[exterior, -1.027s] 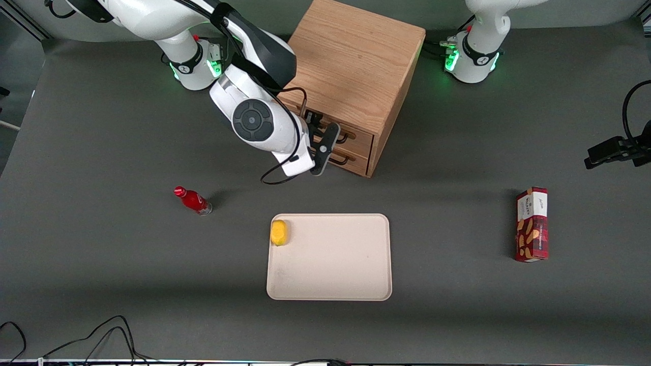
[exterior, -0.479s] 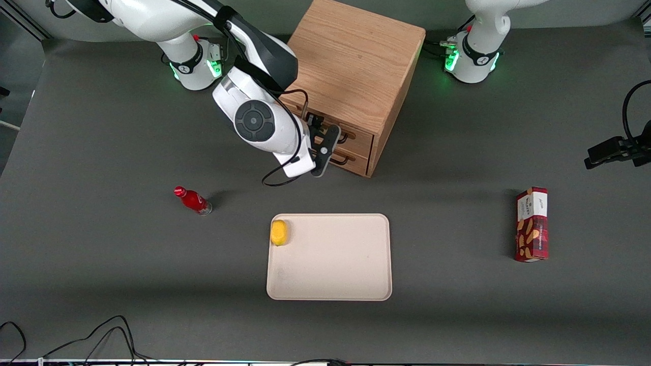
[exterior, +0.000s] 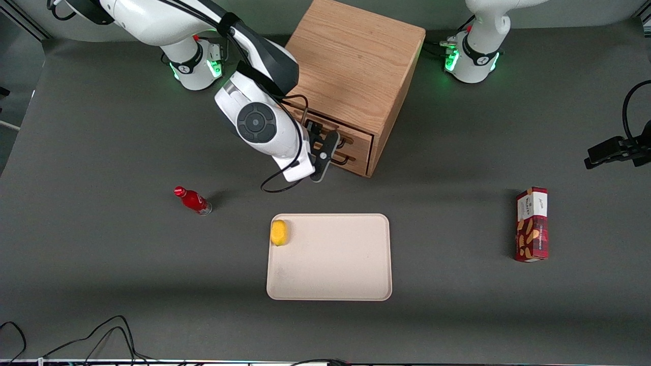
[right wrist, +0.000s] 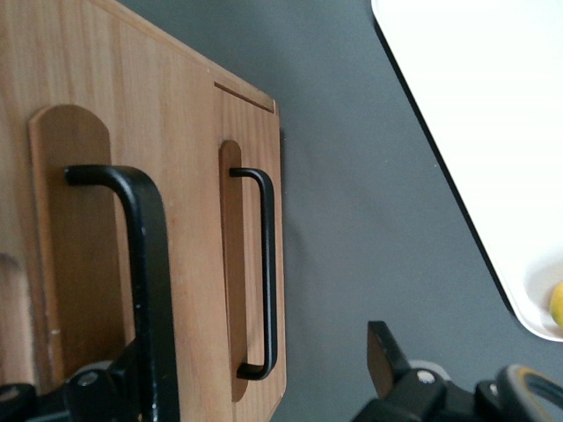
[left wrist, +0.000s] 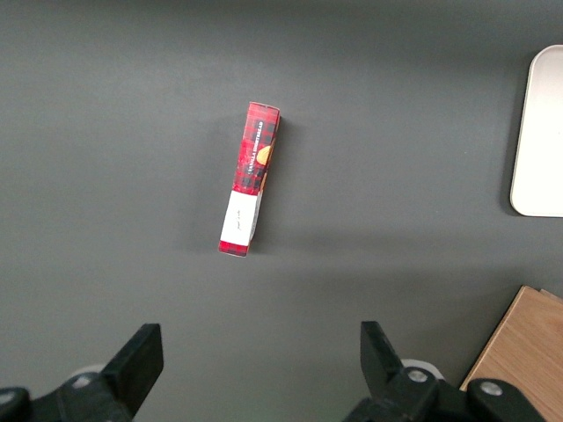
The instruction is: Open upper drawer
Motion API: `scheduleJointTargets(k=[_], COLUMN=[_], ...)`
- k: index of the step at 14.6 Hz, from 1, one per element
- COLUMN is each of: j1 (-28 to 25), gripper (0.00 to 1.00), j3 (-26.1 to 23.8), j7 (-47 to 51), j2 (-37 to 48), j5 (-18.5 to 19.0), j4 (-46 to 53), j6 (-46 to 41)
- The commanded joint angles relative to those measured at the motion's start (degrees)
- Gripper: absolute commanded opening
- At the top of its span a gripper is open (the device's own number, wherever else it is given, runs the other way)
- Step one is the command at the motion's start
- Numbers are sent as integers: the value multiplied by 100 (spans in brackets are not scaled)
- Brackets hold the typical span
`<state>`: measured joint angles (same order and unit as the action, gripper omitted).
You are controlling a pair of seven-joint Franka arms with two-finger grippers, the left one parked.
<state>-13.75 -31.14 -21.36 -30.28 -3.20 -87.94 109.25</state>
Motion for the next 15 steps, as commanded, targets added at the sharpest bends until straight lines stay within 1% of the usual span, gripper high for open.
scheduleJointTargets(k=[1, 6, 11, 15], j1=[4, 65, 118, 118], gripper=[100, 100, 100, 100], j3=[11, 64, 82, 205], j7=[-62, -79, -88, -219], j2=[-39, -74, -197, -293], j5=[110, 110, 189, 171], j4=[14, 41, 260, 426], j6=[87, 96, 87, 87])
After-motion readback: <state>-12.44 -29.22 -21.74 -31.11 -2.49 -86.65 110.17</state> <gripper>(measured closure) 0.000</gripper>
